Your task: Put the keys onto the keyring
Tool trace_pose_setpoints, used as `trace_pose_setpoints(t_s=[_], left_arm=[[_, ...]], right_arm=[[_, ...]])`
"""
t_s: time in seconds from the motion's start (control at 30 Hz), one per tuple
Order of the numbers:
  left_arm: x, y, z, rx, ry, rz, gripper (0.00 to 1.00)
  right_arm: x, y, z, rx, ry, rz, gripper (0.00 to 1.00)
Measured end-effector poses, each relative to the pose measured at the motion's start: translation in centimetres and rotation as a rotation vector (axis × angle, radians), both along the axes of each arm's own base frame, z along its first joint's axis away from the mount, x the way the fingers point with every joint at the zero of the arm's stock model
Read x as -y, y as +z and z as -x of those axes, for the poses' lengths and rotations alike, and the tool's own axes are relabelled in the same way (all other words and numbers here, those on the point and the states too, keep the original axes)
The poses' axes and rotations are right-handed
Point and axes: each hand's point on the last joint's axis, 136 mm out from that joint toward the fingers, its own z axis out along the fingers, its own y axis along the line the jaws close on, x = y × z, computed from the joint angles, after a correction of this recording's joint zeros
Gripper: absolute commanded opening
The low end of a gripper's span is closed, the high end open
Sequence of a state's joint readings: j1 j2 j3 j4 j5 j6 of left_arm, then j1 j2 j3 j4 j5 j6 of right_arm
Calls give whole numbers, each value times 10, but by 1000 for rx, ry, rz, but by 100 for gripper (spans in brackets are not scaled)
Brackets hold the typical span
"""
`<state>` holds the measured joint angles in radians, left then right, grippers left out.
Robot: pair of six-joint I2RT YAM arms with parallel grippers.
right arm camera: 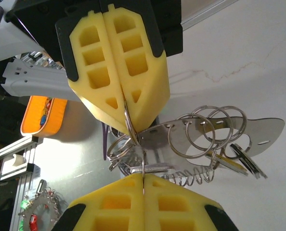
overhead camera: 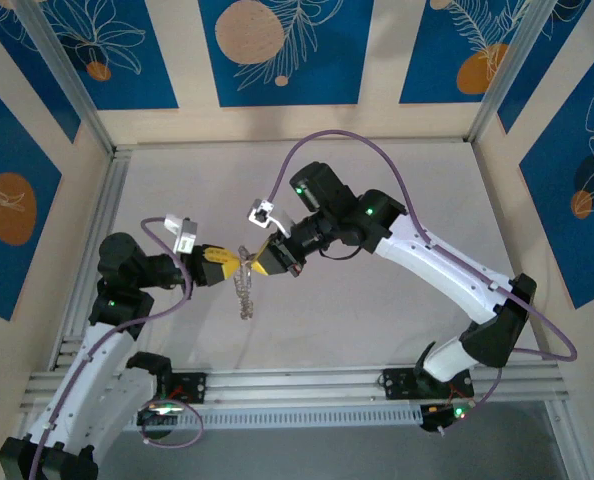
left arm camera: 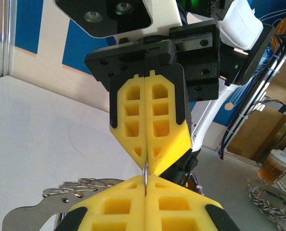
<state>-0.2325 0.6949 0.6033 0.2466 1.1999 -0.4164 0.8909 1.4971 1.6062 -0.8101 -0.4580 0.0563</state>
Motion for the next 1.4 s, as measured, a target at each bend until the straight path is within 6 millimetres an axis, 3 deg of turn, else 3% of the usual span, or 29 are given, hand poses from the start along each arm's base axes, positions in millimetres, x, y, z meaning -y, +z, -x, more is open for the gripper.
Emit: trace_pose_setpoints(t_s=[1.4], left_arm=[[0, 2, 2, 11, -2, 4, 0]], right_arm=[[0, 10, 5, 50, 6, -48, 0]])
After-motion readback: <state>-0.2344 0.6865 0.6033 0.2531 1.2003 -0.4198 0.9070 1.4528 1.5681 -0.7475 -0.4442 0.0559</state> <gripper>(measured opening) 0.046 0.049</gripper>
